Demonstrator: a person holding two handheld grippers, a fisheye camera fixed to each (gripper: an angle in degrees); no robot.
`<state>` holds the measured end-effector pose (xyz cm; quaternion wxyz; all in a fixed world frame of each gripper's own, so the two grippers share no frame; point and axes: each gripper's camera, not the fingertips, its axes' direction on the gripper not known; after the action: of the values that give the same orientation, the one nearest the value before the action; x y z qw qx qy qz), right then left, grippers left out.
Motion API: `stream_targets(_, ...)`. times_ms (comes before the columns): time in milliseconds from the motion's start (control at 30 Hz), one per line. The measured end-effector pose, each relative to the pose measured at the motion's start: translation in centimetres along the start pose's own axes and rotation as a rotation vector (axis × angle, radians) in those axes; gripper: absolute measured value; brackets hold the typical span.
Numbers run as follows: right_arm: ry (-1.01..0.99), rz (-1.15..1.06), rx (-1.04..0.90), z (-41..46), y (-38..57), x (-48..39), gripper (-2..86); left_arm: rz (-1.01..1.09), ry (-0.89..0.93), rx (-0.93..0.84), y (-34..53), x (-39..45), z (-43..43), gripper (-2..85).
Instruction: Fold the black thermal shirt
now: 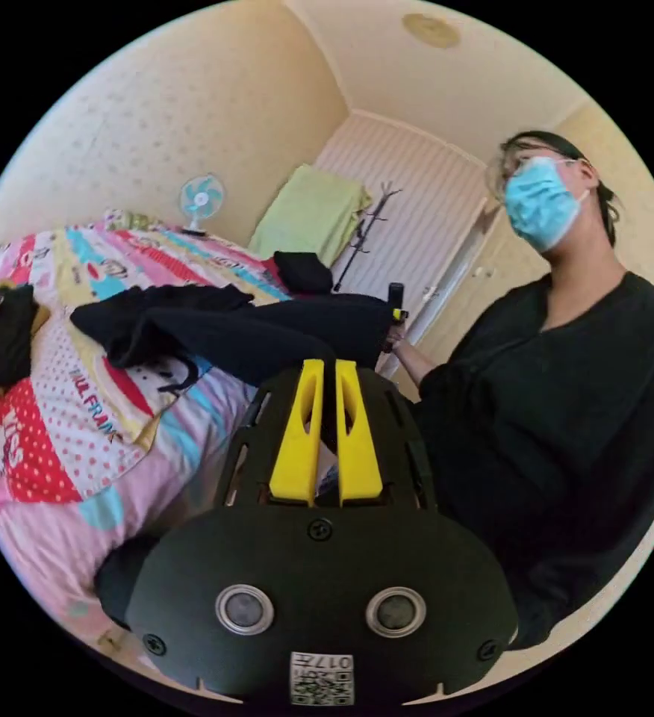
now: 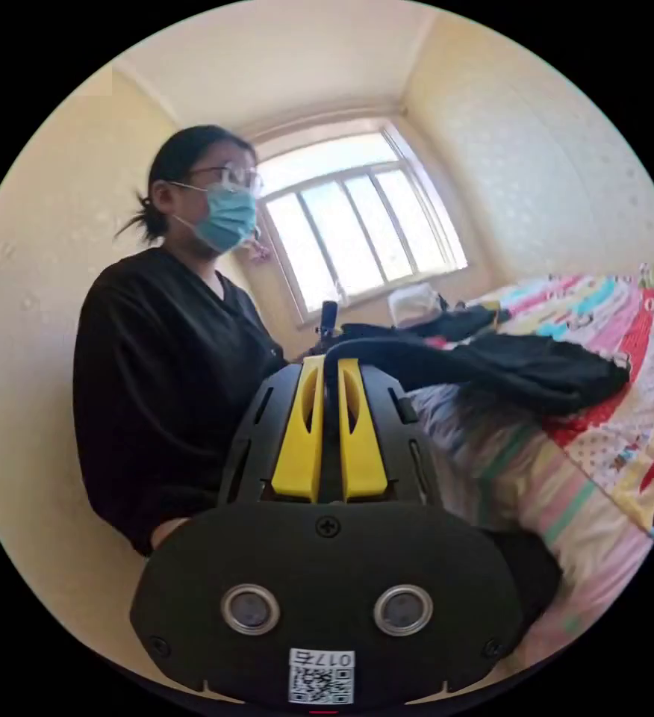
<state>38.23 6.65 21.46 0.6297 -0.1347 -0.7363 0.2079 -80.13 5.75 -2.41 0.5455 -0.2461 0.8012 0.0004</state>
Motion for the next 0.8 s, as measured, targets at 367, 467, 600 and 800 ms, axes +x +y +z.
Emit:
stream_targets(367,0.523,0.540,0.327,-0.1,-11.8,28.2,6.6,-0.444,-0.359,0.410,-7.3,-18.8,-5.5,6.9)
stream_targets(467,0.567,0.761,0.184,1.9,-11.1,33.8,10.4,-0.643,-0.501,0.491,-6.3,-25.0,-4.1,14.9)
stream_targets(600,0.635,0.774,0.005,4.8,-6.3,33.1,11.6,-0.752,-0.618,0.310,-1.9,-25.9,-1.8,18.3)
stream_targets(800,0.679,0.719,-0.136,9.5,1.3,29.2,8.0,-0.800,-0.658,0.174,5.9,-23.1,-0.7,14.0)
